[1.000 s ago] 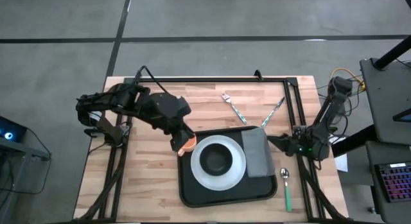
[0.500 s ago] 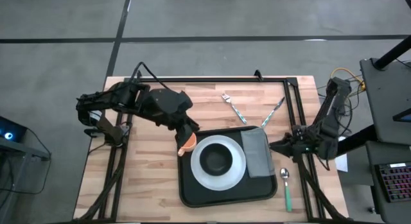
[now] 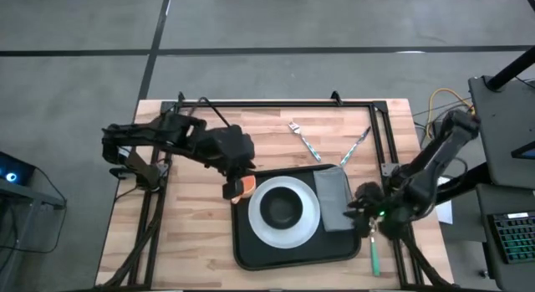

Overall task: Set up tray
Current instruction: Put the gray napkin to the right of the white plate on the black tray

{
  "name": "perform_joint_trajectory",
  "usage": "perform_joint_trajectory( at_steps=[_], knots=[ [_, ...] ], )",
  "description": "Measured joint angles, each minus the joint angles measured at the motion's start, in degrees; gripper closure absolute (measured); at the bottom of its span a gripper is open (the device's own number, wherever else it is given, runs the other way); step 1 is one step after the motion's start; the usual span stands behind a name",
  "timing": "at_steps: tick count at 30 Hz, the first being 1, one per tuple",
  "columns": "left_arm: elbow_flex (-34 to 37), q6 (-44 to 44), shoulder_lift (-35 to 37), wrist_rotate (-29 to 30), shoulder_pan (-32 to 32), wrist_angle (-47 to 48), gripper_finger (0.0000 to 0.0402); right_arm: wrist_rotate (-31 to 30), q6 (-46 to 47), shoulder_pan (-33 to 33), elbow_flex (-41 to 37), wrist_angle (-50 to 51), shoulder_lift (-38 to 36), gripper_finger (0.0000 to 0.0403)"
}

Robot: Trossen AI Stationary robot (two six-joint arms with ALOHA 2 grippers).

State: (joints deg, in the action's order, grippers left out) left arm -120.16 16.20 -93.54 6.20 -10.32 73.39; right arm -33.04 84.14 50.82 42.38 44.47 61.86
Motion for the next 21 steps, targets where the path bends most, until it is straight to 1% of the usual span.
perform_joint_trajectory(
  at_steps=[4,8,10,13,15,19,21],
  knots=[
    [7.7,-2.1,0.9,0.0,0.4,-4.3,0.0343,2.9,-1.6,-3.6,-1.6,-7.8,6.0,0.0246],
    [15.7,-1.5,2.6,-0.1,0.7,-9.7,0.0343,5.9,-4.1,-6.3,-2.1,-11.2,10.4,0.0246],
    [19.1,0.0,3.6,-0.2,0.6,-11.7,0.0343,6.1,-4.8,-6.7,-2.1,-12.4,12.1,0.0246],
    [23.0,3.1,5.1,-0.3,0.6,-13.5,0.0343,6.3,-4.6,-6.6,-2.4,-12.5,14.7,0.0246],
    [24.9,4.6,6.7,-0.3,0.4,-14.6,0.0343,7.8,-4.4,-6.6,-2.7,-12.3,16.0,0.0247],
    [28.5,5.6,10.6,-0.3,-0.3,-17.9,0.0343,10.6,-3.9,-6.6,-3.6,-12.3,18.5,0.0251],
    [30.0,6.4,12.7,-0.5,-0.3,-20.0,0.0343,11.2,-3.6,-6.6,-4.0,-14.1,19.4,0.0252]
  ],
)
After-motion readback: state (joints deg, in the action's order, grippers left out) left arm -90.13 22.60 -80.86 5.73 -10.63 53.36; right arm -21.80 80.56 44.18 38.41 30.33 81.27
